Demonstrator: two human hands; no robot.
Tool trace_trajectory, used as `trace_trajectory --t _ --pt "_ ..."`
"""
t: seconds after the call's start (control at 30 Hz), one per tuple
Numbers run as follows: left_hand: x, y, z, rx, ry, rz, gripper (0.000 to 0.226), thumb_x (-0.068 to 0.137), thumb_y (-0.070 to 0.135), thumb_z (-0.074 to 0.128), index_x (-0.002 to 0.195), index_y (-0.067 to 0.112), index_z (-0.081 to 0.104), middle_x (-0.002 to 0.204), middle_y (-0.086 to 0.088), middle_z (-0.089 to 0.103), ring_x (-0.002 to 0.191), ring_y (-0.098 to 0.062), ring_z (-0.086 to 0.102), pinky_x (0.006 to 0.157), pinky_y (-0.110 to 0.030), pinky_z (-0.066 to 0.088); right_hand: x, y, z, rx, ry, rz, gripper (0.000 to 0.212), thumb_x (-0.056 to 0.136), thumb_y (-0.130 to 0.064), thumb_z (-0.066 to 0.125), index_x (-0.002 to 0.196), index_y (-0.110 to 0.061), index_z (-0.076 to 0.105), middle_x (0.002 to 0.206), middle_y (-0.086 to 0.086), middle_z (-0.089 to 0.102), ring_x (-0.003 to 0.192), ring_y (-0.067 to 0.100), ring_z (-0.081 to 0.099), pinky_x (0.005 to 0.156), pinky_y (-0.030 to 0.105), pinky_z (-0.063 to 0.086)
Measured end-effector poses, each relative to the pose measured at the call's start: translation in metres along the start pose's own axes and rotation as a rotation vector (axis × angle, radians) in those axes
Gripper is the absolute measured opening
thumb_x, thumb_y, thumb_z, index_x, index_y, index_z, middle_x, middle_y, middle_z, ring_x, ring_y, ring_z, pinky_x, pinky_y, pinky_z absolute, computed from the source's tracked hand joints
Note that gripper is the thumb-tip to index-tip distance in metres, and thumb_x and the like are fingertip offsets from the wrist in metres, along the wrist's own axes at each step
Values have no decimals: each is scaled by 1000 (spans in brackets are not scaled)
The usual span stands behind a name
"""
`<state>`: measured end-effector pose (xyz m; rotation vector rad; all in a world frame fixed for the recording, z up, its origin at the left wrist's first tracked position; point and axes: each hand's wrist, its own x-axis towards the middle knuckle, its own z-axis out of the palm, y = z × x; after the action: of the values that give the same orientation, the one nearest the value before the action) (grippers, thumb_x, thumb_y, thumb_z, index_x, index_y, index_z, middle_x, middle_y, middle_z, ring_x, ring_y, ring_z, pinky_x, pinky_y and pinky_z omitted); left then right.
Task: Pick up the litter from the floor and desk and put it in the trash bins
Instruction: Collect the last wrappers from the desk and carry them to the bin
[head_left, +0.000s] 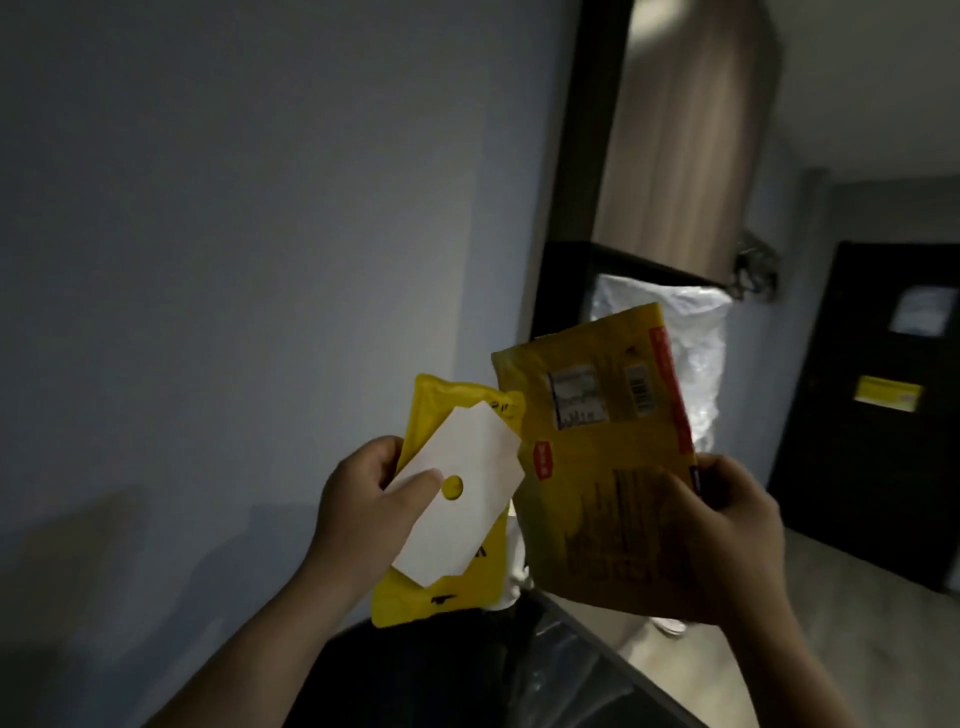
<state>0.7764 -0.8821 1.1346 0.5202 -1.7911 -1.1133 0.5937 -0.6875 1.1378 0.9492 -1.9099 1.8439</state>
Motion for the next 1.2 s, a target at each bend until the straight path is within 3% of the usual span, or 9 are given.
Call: trace_trajectory --t 0.17,0.27,0.5,0.63,0.73,0.87,0.93,1.03,1.2 --pt "4 47 73 -112 -154 70 26 72 37 67 87 16 66 82 -1 71 77 -19 67 56 -30 51 13 -2 -82 -16 150 -68 10 85 -10 66 84 -19 60 82 4 65 76 18 64 65 29 49" --pt "7 68 123 -180 -216 96 13 79 27 71 88 18 67 83 0 72 78 -20 68 57 -32 52 25 8 -132 -35 207 -62 7 85 -11 65 90 -14 61 87 7 65 80 22 65 69 34 53" --pt "-1 105 264 -322 -369 118 25 65 34 63 84 18 68 80 1 74 73 -18 69 62 -38 55 59 53 -251 -89 330 -25 7 85 -18 65 91 -15 62 87 7 69 79 23 68 71 40 57" --pt "-2 126 349 -371 -424 153 28 65 35 64 87 17 68 84 -5 74 80 -27 69 70 -48 56 87 80 -315 -133 405 -51 5 85 -19 66 88 -16 62 83 4 69 73 16 69 66 34 56" --pt "-2 138 407 -415 -427 180 29 64 35 65 83 14 67 81 -10 72 78 -33 67 66 -53 53 107 101 -360 -165 443 -73 5 85 -20 67 87 -18 62 78 2 70 67 11 68 60 28 54" --pt "1 146 482 -465 -468 177 47 58 43 67 87 6 66 82 -17 71 79 -38 66 65 -55 52 131 132 -412 -183 495 -72 6 85 -20 66 87 -17 62 78 0 70 67 14 69 59 29 56" --pt "7 147 519 -482 -480 147 36 62 37 67 85 9 67 81 -13 72 79 -36 67 68 -54 53 146 149 -434 -215 532 -82 4 86 -18 66 86 -19 62 77 -1 71 67 14 69 58 27 55" --pt "22 148 572 -498 -501 125 29 63 35 66 85 16 68 82 -7 73 80 -30 68 72 -53 55 172 177 -458 -262 570 -85 5 86 -18 66 84 -20 62 75 0 70 69 17 69 60 31 55" --pt "62 146 660 -546 -539 144 26 63 35 65 83 18 68 79 -4 73 77 -26 69 68 -46 56 232 222 -482 -294 609 -79 4 87 -17 64 84 -18 62 78 4 69 74 24 69 72 50 58"
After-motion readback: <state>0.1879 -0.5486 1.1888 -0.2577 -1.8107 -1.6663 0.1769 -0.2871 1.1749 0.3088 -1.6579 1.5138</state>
